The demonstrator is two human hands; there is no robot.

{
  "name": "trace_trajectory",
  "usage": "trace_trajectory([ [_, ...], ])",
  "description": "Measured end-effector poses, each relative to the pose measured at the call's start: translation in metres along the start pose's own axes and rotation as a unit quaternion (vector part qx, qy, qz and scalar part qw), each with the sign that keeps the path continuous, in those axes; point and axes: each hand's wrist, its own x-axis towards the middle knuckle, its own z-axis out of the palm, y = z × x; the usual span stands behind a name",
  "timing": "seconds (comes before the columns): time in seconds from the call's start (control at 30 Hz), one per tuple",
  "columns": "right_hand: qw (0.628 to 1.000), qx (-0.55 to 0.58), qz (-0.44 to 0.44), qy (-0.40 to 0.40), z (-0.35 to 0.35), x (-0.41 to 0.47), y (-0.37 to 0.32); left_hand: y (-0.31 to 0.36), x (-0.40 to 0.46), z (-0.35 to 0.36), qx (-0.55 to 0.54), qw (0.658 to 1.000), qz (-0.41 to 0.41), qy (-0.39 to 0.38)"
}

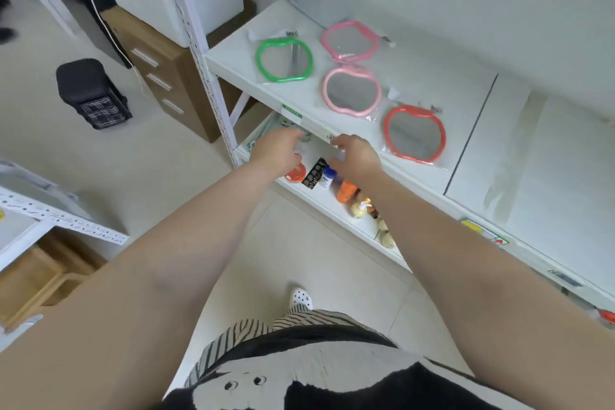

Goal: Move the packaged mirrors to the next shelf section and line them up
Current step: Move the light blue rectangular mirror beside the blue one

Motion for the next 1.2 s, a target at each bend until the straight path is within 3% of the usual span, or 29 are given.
trace_trajectory([
  [0.4, 0.999, 0.003, 0.004, 0.037, -0.009, 0.118, -0.044, -0.044, 0.121, -0.058, -0.016, 1.000, 0.017, 0.003],
  [0.8, 0.983, 0.032, 0.141, 0.109, -0.019, 0.206, -0.117, -0.111, 0.256, -0.134, 0.028, 0.994, 0.105, -0.029],
  [1.2, 0.977, 0.038, 0.182, 0.106, -0.058, 0.307, -0.109, -0.105, 0.373, -0.139, -0.034, 0.998, 0.054, 0.006],
])
